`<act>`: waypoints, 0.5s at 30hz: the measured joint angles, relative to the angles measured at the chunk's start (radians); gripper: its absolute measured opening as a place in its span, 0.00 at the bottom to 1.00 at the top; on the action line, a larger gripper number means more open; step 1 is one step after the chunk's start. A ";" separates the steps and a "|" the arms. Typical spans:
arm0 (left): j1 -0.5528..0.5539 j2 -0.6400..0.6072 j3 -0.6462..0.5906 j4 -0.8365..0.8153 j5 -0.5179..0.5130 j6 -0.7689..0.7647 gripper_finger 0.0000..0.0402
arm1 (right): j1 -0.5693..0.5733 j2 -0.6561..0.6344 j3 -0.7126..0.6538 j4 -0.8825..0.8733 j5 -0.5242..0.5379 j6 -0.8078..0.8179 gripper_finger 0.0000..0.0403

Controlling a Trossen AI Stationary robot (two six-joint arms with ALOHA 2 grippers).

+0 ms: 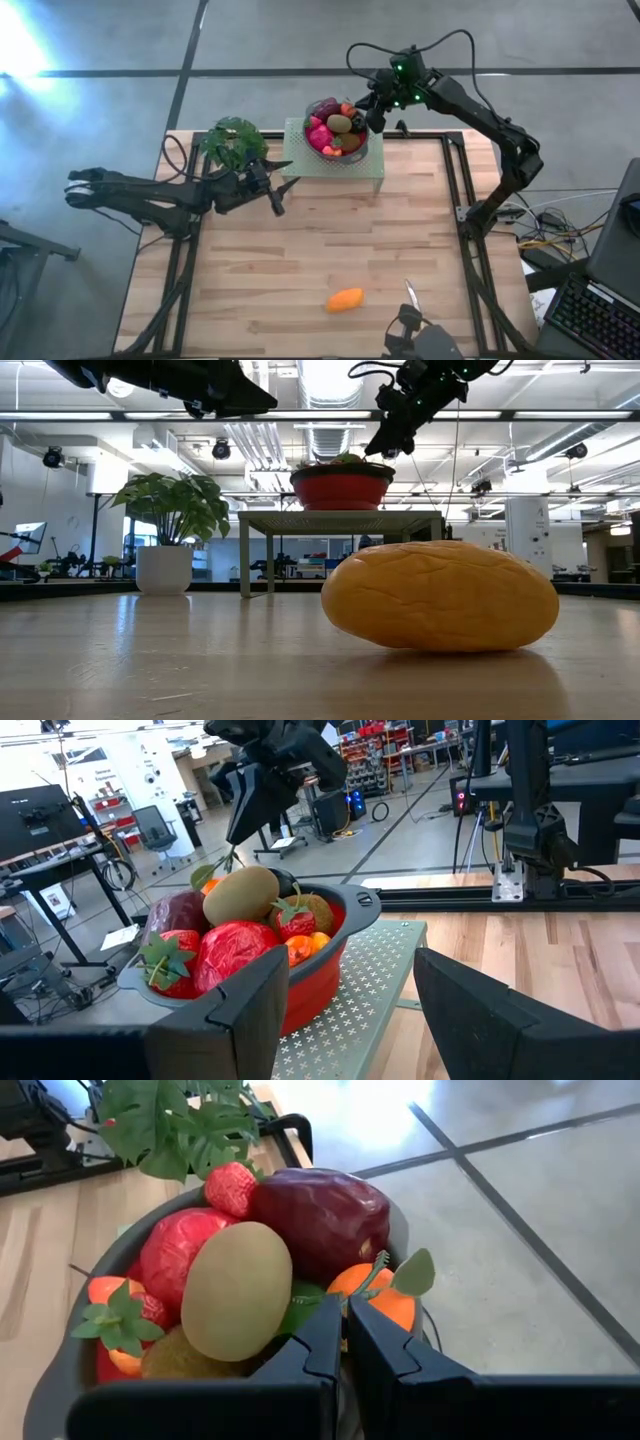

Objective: Pick & Place Fruit
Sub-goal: Put the tangerine into the red strainer bowl on the shelf

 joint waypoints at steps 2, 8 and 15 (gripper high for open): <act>0.000 0.000 0.000 0.000 0.000 0.000 0.55 | 0.000 0.000 0.000 0.000 0.000 0.000 0.02; 0.000 0.000 0.000 0.000 0.000 0.000 0.55 | 0.000 0.000 0.000 0.000 0.000 -0.002 0.08; 0.003 0.000 0.000 0.000 0.000 0.000 0.55 | 0.000 0.000 0.000 0.001 0.000 0.004 0.18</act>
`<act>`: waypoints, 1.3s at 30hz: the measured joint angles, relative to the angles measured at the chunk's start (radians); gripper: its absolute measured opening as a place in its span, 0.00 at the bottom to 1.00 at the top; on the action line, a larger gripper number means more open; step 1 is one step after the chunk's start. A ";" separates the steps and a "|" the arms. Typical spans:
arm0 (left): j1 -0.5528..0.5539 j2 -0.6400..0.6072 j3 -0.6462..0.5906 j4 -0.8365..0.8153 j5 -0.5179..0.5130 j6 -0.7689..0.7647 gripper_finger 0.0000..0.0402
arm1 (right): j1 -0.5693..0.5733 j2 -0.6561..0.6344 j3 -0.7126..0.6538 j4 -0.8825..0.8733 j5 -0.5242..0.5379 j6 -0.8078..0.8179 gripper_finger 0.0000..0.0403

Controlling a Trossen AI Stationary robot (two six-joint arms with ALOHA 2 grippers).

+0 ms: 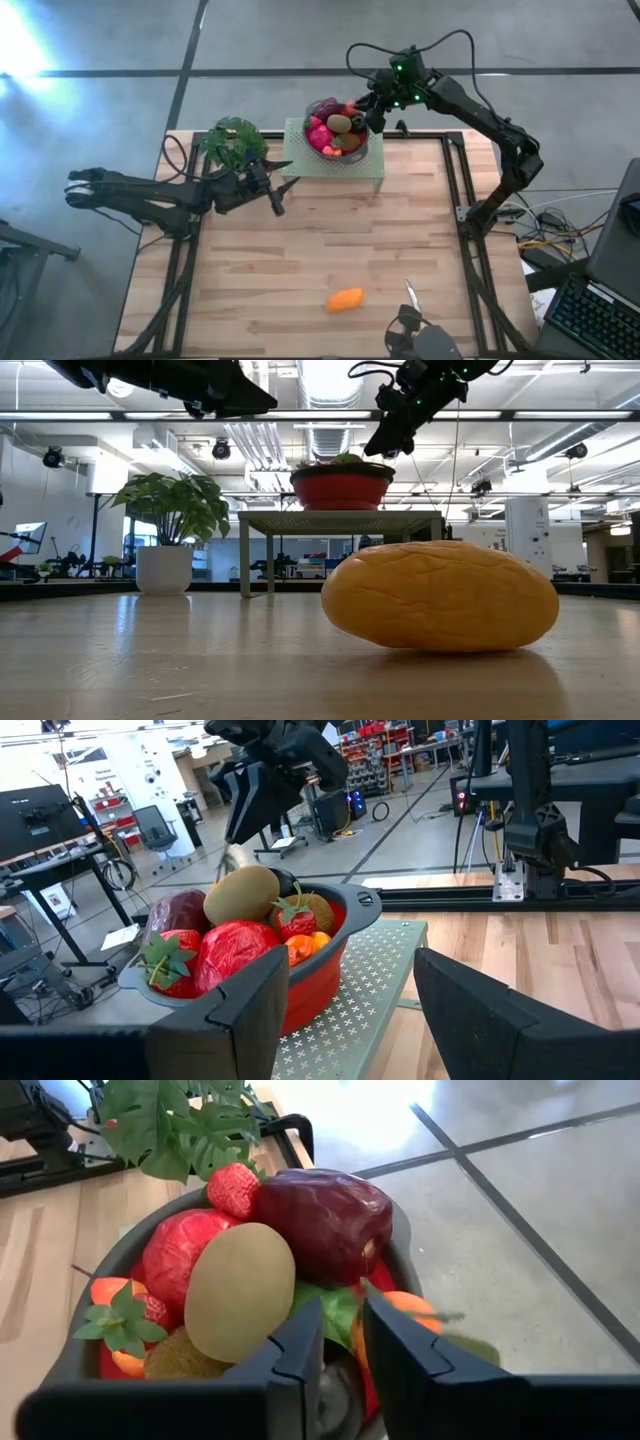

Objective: Pick & Place Fruit
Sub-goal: Put the tangerine into the red strainer bowl on the shelf, then put the mango into the red strainer bowl on the shelf

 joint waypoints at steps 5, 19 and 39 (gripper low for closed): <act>0.000 0.000 0.000 0.000 0.000 0.000 0.55 | 0.000 0.000 0.000 0.000 0.000 -0.001 0.25; 0.000 0.000 0.000 0.000 0.000 0.001 0.55 | 0.006 -0.036 -0.001 -0.024 -0.003 -0.017 0.39; 0.000 0.000 0.000 0.000 0.000 0.006 0.55 | 0.416 -0.199 -0.135 -0.268 -0.003 -0.081 0.54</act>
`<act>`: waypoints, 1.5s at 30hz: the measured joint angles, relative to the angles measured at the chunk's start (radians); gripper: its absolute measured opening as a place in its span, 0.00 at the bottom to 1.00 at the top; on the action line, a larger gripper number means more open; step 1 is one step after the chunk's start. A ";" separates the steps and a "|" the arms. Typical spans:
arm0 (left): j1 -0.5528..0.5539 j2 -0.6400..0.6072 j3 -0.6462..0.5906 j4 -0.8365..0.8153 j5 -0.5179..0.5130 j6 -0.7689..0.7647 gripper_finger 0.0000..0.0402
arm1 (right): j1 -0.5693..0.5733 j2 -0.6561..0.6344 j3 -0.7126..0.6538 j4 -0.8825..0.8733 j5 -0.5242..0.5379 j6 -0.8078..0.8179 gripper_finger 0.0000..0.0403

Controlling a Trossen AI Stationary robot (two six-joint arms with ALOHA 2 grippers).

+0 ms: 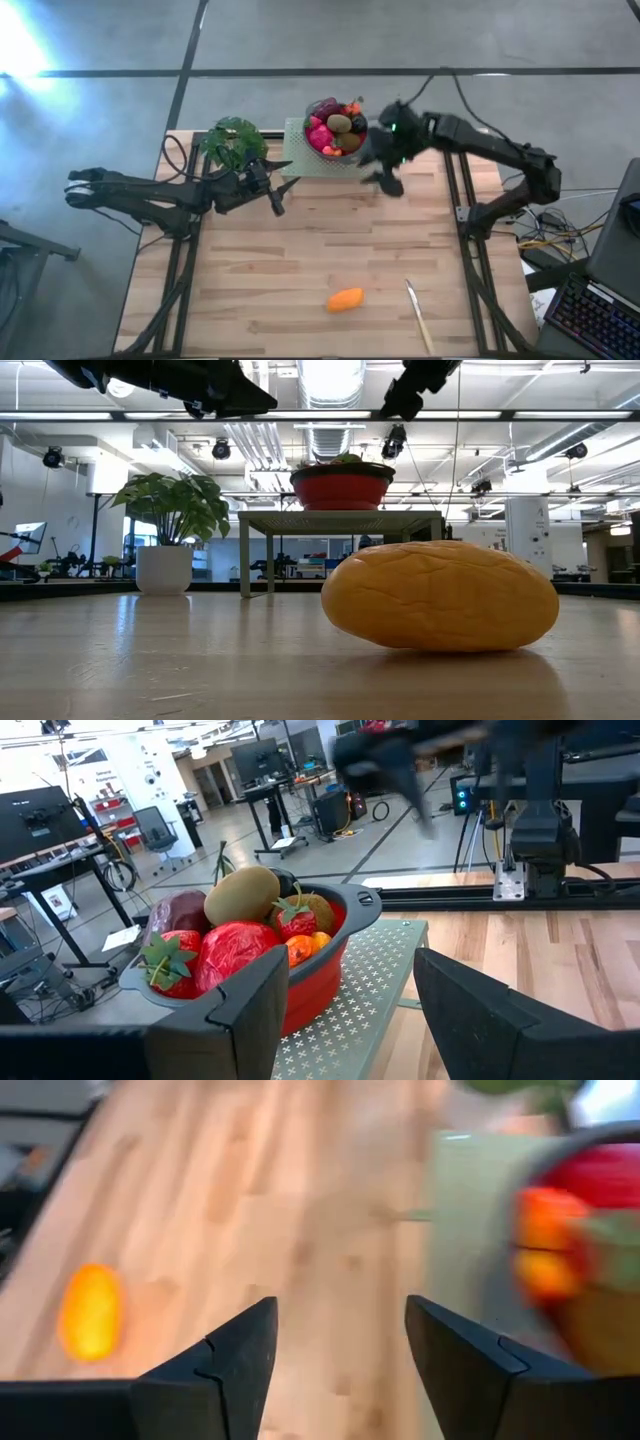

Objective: Pick & Place Fruit
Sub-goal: Put the mango into the red strainer bowl on the shelf

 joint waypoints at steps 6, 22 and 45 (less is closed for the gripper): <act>0.000 0.000 0.000 0.000 0.000 -0.002 0.55 | 0.233 -0.044 -0.125 0.073 0.117 0.109 0.56; 0.000 0.000 0.000 -0.003 0.000 -0.002 0.55 | 0.643 0.014 -0.397 0.420 0.399 0.399 0.69; 0.000 0.000 0.000 -0.076 0.000 -0.002 0.55 | 0.855 0.394 -0.349 0.655 0.452 0.528 0.87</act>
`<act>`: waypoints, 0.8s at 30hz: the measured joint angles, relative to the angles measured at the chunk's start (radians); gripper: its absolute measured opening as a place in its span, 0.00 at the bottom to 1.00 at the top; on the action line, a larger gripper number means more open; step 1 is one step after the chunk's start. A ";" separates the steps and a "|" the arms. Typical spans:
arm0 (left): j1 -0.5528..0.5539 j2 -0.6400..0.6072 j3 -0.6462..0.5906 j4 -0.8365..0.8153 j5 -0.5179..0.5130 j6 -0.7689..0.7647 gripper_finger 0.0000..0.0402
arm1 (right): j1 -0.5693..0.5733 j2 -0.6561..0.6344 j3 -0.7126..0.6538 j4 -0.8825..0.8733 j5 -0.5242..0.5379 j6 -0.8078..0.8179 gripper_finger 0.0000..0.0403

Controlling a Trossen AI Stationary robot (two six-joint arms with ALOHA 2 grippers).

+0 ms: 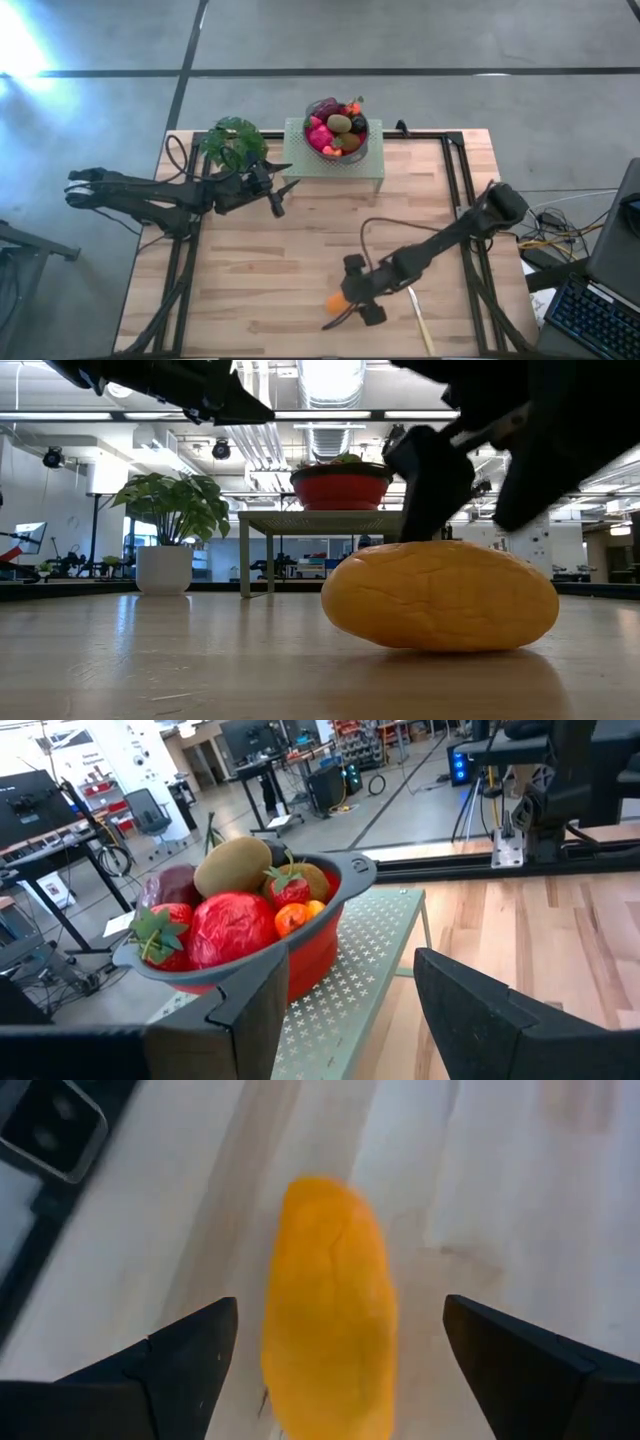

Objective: Pick & Place Fruit
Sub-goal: Put the mango into the red strainer bowl on the shelf

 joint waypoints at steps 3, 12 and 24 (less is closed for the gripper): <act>0.000 0.000 0.000 -0.006 0.000 0.000 0.55 | 0.013 0.058 0.035 -0.006 -0.001 0.002 0.86; 0.000 0.005 0.000 -0.040 0.000 0.000 0.55 | 0.019 0.150 0.098 -0.056 -0.010 0.009 0.75; 0.000 0.005 0.000 -0.076 0.000 0.000 0.55 | 0.015 0.066 0.097 -0.145 0.008 0.012 0.54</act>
